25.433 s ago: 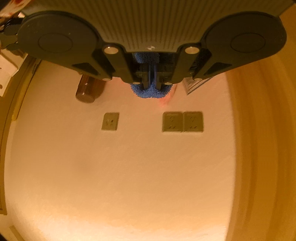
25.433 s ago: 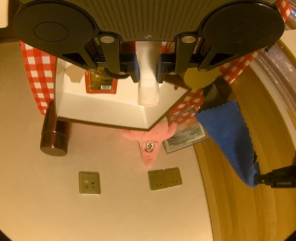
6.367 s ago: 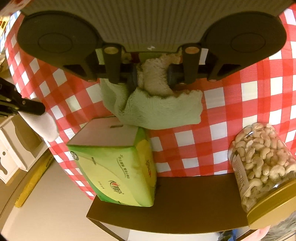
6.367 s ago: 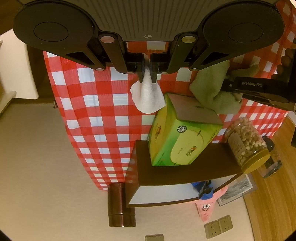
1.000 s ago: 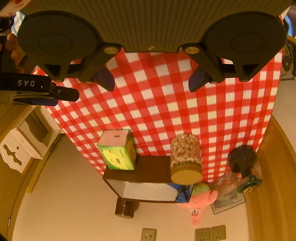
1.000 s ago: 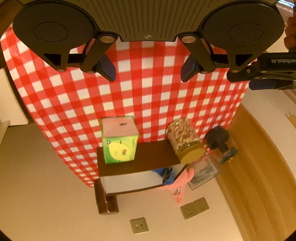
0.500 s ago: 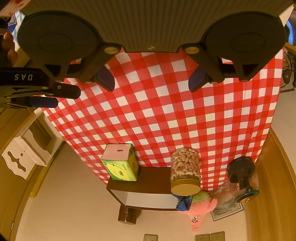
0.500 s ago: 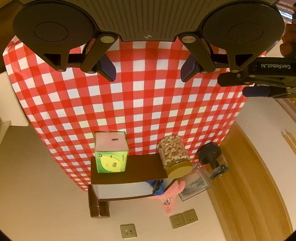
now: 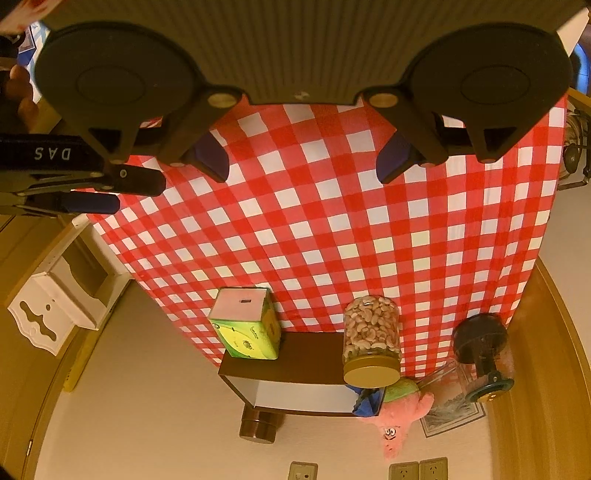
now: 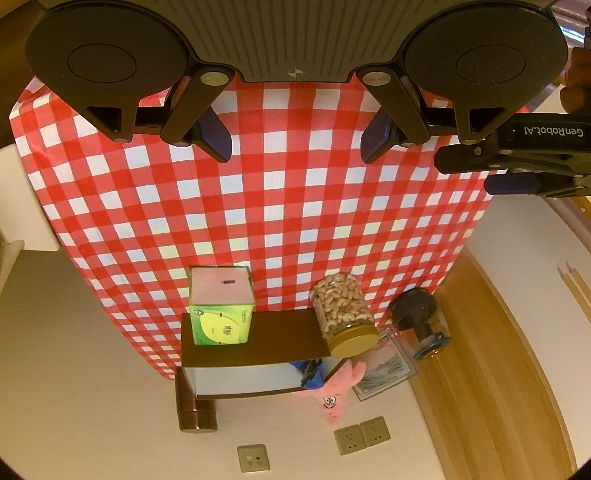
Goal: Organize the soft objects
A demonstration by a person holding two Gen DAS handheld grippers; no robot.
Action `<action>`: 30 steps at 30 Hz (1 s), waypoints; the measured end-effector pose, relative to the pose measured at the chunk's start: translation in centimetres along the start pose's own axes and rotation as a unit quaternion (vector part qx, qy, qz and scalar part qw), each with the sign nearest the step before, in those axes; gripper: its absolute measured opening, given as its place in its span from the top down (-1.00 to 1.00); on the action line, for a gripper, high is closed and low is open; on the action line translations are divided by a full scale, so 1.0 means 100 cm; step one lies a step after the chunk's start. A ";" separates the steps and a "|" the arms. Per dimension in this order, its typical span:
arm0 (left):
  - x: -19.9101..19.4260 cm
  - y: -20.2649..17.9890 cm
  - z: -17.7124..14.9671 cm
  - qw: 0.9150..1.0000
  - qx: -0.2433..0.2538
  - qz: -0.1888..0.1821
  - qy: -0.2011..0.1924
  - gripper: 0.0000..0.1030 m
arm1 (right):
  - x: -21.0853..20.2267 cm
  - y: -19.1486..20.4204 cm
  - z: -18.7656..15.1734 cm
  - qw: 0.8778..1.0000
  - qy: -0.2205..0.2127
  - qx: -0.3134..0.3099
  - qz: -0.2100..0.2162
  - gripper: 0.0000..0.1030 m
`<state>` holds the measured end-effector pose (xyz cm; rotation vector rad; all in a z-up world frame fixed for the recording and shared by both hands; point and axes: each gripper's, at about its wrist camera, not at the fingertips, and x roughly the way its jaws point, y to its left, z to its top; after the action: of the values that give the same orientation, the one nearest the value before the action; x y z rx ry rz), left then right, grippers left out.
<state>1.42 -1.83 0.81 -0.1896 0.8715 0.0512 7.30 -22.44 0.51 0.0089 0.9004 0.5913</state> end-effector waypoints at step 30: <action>0.001 -0.002 0.002 1.000 0.005 -0.005 -0.004 -0.66 | -0.005 -0.002 0.003 1.000 -0.003 0.002 -0.003 -0.49</action>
<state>1.70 -1.96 0.86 -0.1848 0.8628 0.0374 7.43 -22.80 1.02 0.0122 0.8954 0.5841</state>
